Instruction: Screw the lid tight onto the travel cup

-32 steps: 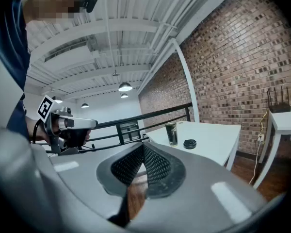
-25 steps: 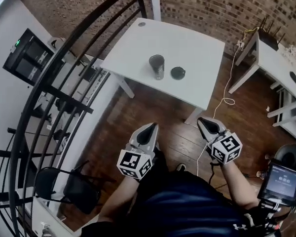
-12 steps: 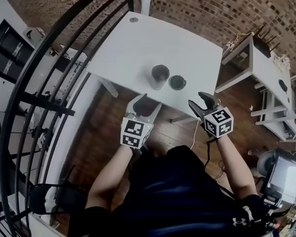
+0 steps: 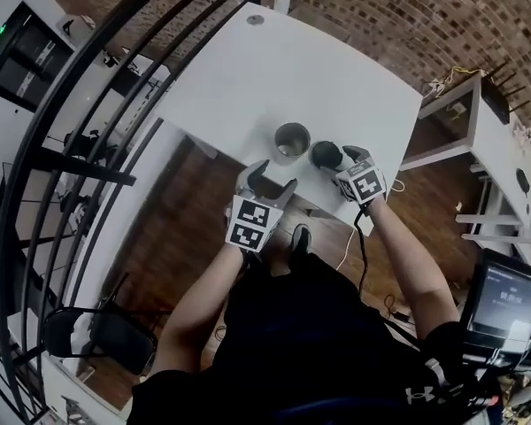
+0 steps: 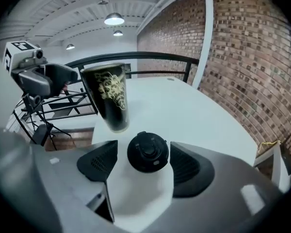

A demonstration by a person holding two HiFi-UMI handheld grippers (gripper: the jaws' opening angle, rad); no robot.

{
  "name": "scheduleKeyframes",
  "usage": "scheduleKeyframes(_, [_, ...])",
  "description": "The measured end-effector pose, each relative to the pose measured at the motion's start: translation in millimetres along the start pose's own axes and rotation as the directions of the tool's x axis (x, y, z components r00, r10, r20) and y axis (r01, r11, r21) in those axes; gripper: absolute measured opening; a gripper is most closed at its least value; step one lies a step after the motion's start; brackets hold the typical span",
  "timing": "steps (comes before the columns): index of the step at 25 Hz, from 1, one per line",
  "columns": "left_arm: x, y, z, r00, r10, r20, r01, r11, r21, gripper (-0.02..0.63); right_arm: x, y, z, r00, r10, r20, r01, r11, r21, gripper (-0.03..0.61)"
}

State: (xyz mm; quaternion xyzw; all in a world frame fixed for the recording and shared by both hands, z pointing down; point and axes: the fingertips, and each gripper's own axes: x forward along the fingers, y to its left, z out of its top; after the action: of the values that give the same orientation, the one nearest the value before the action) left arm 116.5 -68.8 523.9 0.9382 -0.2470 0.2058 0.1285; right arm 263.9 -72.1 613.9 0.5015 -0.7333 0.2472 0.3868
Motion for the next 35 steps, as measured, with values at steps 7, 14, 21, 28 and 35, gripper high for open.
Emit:
scheduleKeyframes(7, [20.4,3.9,-12.2,0.999,0.025,-0.045,-0.025,1.0,-0.007,0.301,37.6,-4.3,-3.9,0.994,0.079,-0.077,-0.08,0.997,-0.011,0.356])
scheduleKeyframes(14, [21.1,7.7,-15.9,0.999,0.037,-0.023,-0.037,0.999,-0.039,0.301,50.1,-5.7,-12.1,0.985,0.082,-0.154,-0.091,0.995,-0.052,0.348])
scheduleKeyframes(21, [17.0,8.7,-24.7,1.0,0.019,-0.025,-0.021,0.997,-0.075,0.287,55.1,-11.3,-20.5,0.976,0.097,-0.193,-0.114,0.991,-0.075,0.334])
scheduleKeyframes(28, [16.4,13.4,-23.7,1.0,-0.006,-0.016,0.005,0.998,-0.066,0.278,40.4,-1.5,-8.0,0.984,0.086,-0.159,-0.124,0.962,-0.245,0.333])
scheduleKeyframes(35, [19.7,19.8,-8.3,0.999,-0.035,0.028,0.033,0.996,0.079,0.313,-44.5,3.1,70.9,0.975,0.214,0.066,-0.181,0.926,-0.332,0.333])
